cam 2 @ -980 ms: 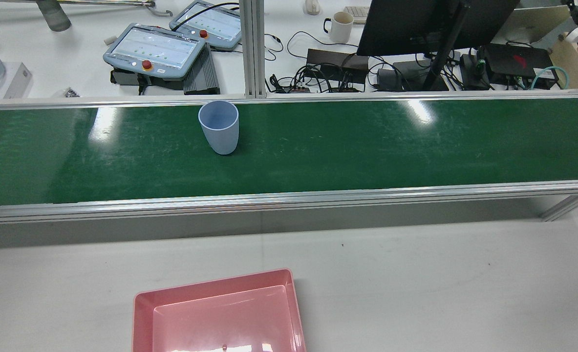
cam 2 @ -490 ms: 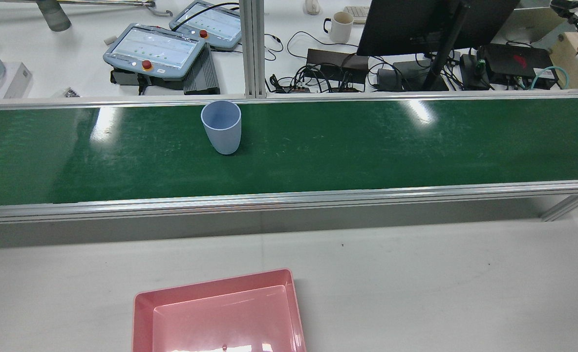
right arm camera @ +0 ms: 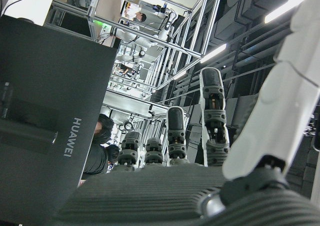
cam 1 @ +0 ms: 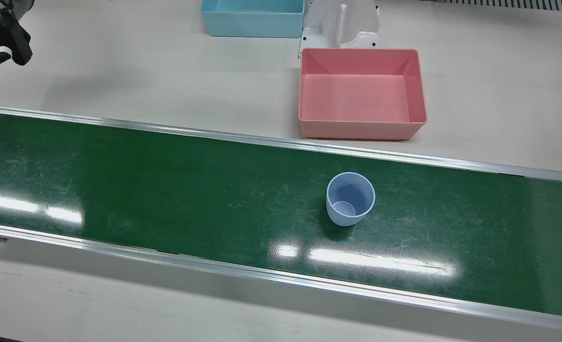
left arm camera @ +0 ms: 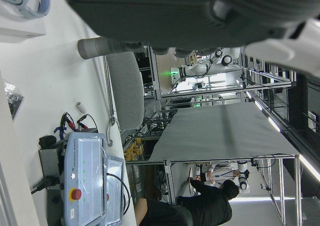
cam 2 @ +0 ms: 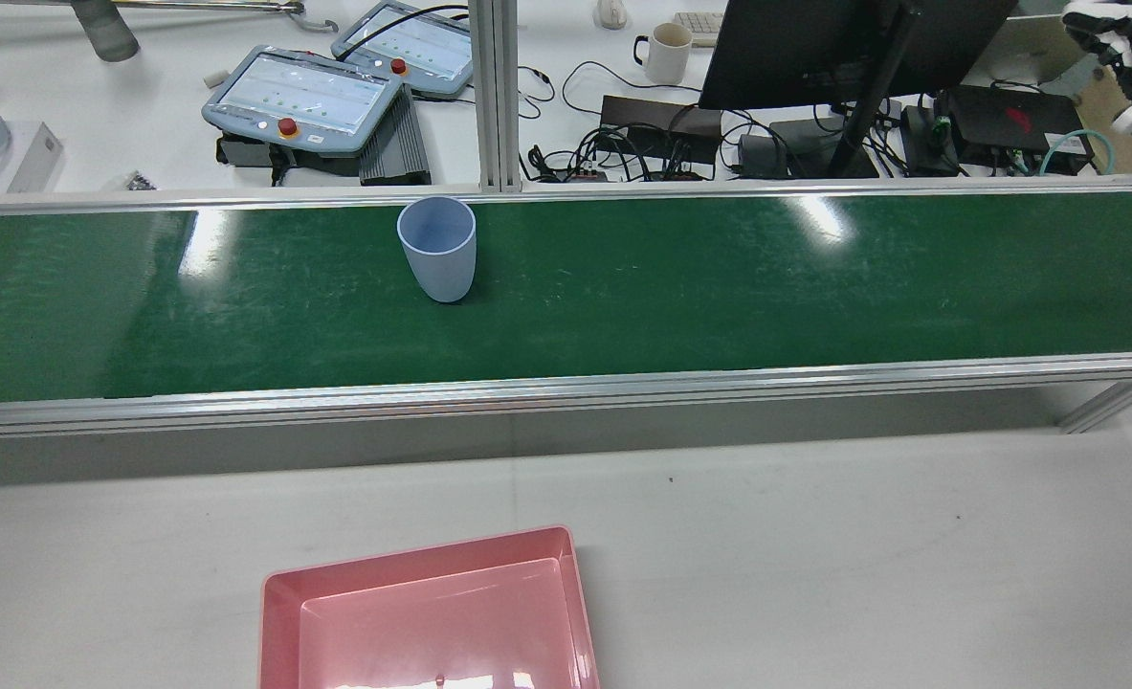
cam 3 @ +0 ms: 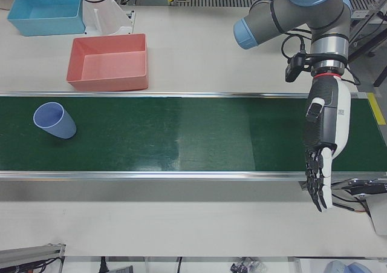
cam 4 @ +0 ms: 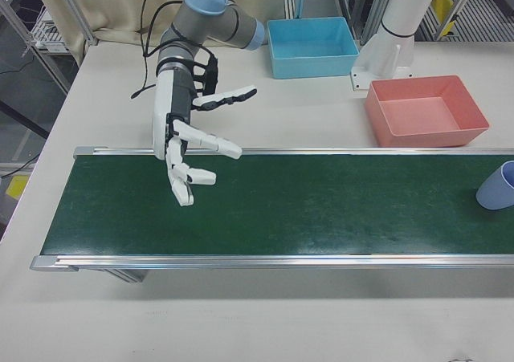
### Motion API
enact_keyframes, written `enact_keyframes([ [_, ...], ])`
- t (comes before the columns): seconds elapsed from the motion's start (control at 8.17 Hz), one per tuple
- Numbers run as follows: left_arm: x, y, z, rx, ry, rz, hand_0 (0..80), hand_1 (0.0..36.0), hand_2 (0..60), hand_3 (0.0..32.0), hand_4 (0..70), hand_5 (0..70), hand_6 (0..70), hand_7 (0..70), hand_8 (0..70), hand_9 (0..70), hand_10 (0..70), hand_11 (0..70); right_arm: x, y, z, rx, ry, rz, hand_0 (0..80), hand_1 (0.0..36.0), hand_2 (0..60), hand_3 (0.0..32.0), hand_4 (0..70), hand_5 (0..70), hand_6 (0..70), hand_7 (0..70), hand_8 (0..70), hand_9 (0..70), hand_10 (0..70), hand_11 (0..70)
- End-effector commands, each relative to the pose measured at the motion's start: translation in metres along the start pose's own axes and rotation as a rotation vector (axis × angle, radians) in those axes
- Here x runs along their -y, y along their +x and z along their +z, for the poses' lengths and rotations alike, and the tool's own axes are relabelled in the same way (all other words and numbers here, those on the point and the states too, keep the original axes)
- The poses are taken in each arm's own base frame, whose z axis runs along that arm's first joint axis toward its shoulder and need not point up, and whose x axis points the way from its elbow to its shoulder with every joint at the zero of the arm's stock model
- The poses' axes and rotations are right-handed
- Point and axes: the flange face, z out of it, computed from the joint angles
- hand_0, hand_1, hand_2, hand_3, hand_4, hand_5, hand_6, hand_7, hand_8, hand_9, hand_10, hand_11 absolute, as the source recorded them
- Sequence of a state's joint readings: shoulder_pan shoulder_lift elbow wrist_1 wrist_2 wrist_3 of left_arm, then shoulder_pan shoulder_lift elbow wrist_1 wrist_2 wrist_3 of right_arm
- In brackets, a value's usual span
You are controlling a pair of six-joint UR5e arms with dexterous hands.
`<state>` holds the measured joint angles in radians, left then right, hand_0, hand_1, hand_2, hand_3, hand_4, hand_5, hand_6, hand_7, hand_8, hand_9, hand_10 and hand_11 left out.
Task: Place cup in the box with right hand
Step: 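Raise the right hand up and away from the belt, then swing the right hand down along the belt toward the blue cup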
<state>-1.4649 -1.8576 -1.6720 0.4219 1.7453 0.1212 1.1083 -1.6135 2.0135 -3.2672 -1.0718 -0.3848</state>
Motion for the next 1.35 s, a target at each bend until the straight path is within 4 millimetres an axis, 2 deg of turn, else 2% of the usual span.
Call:
enact_keyframes([
  [0.0,0.000,0.000,0.000,0.001,0.001,0.000,0.0,0.0,0.0,0.0,0.0,0.0,0.0,0.0,0.0,0.0,0.0,0.0,0.041,0.040,0.041,-0.003,0.003,-0.029,50.3,9.4,0.7,0.0,37.1,4.4,8.9,34.4,4.1,10.9,7.7,12.3],
  [0.12,0.000,0.000,0.000,0.001,0.001,0.000,0.0,0.0,0.0,0.0,0.0,0.0,0.0,0.0,0.0,0.0,0.0,0.0,0.025,0.054,0.057,-0.021,-0.026,-0.026,50.2,10.2,3.4,0.0,35.0,4.6,8.0,28.9,3.7,9.4,7.3,11.8],
  [0.24,0.000,0.000,0.000,-0.001,0.002,0.000,0.0,0.0,0.0,0.0,0.0,0.0,0.0,0.0,0.0,0.0,0.0,0.0,0.028,0.076,0.056,-0.059,-0.015,-0.030,50.3,10.7,4.4,0.0,34.2,4.6,7.4,26.6,2.7,7.7,6.8,11.2],
  [0.37,0.000,0.000,0.000,0.001,0.001,0.000,0.0,0.0,0.0,0.0,0.0,0.0,0.0,0.0,0.0,0.0,0.0,0.0,0.037,0.093,0.048,-0.095,0.004,-0.038,51.7,13.4,10.2,0.0,38.6,4.9,8.5,32.6,3.0,9.2,7.1,11.7],
  [0.49,-0.001,0.000,0.000,0.000,0.000,0.000,0.0,0.0,0.0,0.0,0.0,0.0,0.0,0.0,0.0,0.0,0.0,0.0,0.029,0.095,0.047,-0.109,0.017,-0.045,53.9,17.5,18.5,0.0,41.8,5.6,9.2,37.7,3.0,10.1,6.5,11.1],
  [0.61,0.000,0.000,0.000,0.000,0.000,0.000,0.0,0.0,0.0,0.0,0.0,0.0,0.0,0.0,0.0,0.0,0.0,0.0,0.000,0.092,0.043,-0.135,0.029,-0.052,55.3,19.3,18.6,0.0,35.7,6.2,8.1,36.0,2.3,9.1,5.7,10.3],
  [0.73,0.000,0.000,0.000,0.000,0.000,0.000,0.0,0.0,0.0,0.0,0.0,0.0,0.0,0.0,0.0,0.0,0.0,0.0,-0.030,0.076,0.036,-0.173,0.031,-0.061,54.4,16.1,7.9,1.4,30.0,5.7,6.4,30.8,1.8,7.9,4.3,8.1],
  [0.86,0.000,0.000,0.000,0.001,0.001,0.000,0.0,0.0,0.0,0.0,0.0,0.0,0.0,0.0,0.0,0.0,0.0,0.0,-0.041,0.052,0.037,-0.186,0.054,-0.081,53.6,14.4,2.9,6.0,25.2,5.4,4.9,24.9,1.5,6.6,3.4,6.7],
  [0.98,0.000,0.000,0.000,0.000,0.000,0.000,0.0,0.0,0.0,0.0,0.0,0.0,0.0,0.0,0.0,0.0,0.0,0.0,-0.035,0.054,0.039,-0.186,0.068,-0.094,53.1,13.8,1.6,7.8,22.2,5.4,4.1,21.0,1.5,5.8,2.9,6.1],
  [1.1,0.000,0.000,0.000,-0.001,0.001,0.000,0.0,0.0,0.0,0.0,0.0,0.0,0.0,0.0,0.0,0.0,0.0,0.0,-0.025,0.071,0.047,-0.200,0.085,-0.104,52.9,13.7,1.8,9.6,21.0,5.4,3.8,20.5,1.8,6.1,2.9,6.0],
  [1.22,0.000,0.000,0.000,0.001,0.001,0.000,0.0,0.0,0.0,0.0,0.0,0.0,0.0,0.0,0.0,0.0,0.0,0.0,-0.032,0.084,0.054,-0.211,0.073,-0.102,52.3,12.8,0.4,10.0,18.7,5.4,3.3,17.3,2.1,5.8,3.2,6.4],
])
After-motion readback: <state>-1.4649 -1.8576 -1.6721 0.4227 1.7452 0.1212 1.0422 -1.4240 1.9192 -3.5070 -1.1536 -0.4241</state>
